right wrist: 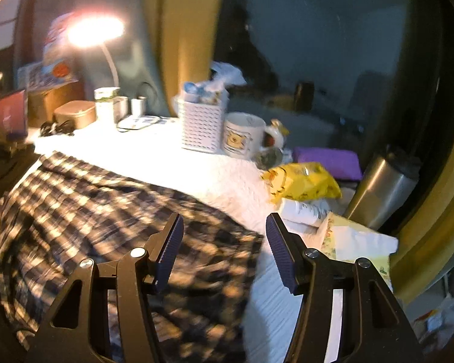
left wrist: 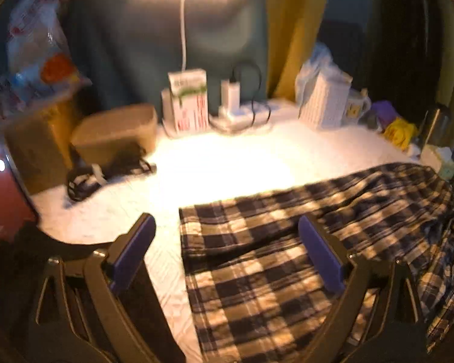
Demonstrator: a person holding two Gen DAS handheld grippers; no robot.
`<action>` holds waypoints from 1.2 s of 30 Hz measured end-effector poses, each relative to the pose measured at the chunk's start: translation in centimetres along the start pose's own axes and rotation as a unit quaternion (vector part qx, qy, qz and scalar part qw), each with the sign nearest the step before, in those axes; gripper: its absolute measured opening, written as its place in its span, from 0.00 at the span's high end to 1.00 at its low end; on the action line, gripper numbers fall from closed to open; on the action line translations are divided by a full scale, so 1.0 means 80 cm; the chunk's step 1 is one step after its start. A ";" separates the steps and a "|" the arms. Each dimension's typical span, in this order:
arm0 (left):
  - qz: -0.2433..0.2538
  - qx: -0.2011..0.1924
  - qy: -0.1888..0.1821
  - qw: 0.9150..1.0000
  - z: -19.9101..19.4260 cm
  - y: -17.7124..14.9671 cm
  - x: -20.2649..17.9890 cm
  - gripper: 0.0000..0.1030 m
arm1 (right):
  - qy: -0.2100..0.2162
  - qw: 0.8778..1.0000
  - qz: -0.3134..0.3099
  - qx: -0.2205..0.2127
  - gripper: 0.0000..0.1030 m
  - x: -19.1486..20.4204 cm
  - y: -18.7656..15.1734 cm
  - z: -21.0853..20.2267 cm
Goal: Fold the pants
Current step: 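Grasp the plaid garment edge with the left gripper and lift it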
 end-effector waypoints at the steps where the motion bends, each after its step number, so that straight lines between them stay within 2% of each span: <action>1: 0.003 0.014 0.003 1.000 0.013 0.000 0.004 0.06 | 0.006 1.000 0.010 0.009 0.42 -0.011 0.000 0.011; 5: 0.013 0.079 0.000 0.997 0.063 -0.006 0.008 0.06 | 0.046 0.995 0.064 0.063 0.42 -0.051 -0.011 0.065; 9: -0.006 0.138 -0.013 0.990 0.102 -0.016 0.016 0.06 | 0.078 0.986 0.113 0.090 0.42 -0.073 -0.020 0.107; 11: -0.007 0.139 -0.014 0.990 0.108 -0.021 0.017 0.06 | 0.098 0.983 0.118 0.104 0.42 -0.072 -0.021 0.123; 16: 0.031 0.126 -0.014 0.991 0.108 -0.030 0.004 0.07 | 0.128 0.977 0.098 0.137 0.44 -0.056 -0.023 0.154; 19: 0.049 0.118 -0.023 0.992 0.103 -0.033 -0.002 0.21 | 0.152 0.973 0.087 0.150 0.44 -0.042 -0.022 0.159; 21: 0.050 0.110 -0.030 0.992 0.098 -0.034 -0.003 0.41 | 0.161 0.971 0.087 0.153 0.44 -0.037 -0.023 0.159; 22: 0.048 0.109 -0.032 0.992 0.096 -0.031 -0.002 0.47 | 0.161 0.971 0.088 0.152 0.52 -0.037 -0.023 0.157; 24: 0.042 0.108 -0.042 0.992 0.094 -0.030 -0.004 0.76 | 0.153 0.973 0.078 0.151 0.77 -0.034 -0.025 0.154; 26: 0.035 0.107 -0.050 0.992 0.088 -0.031 -0.005 0.87 | 0.141 0.977 0.067 0.143 0.79 -0.033 -0.022 0.147; 30: 0.041 0.080 -0.051 0.995 0.074 -0.026 -0.009 0.92 | 0.068 0.992 -0.002 0.109 0.82 -0.023 0.006 0.119; 36: 0.028 0.024 -0.052 0.998 0.059 0.017 -0.009 0.92 | -0.007 0.998 -0.056 0.034 0.87 -0.024 0.062 0.086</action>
Point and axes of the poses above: each gripper's, at about its wrist camera, not at the fingertips, and z roughly the way its jaws point, x to its left, y to its top, the point moved 4 cm from there along z, roughly the way its jaws point, and after that the axes turned 9 degrees about -z, right-handed, at the moved point
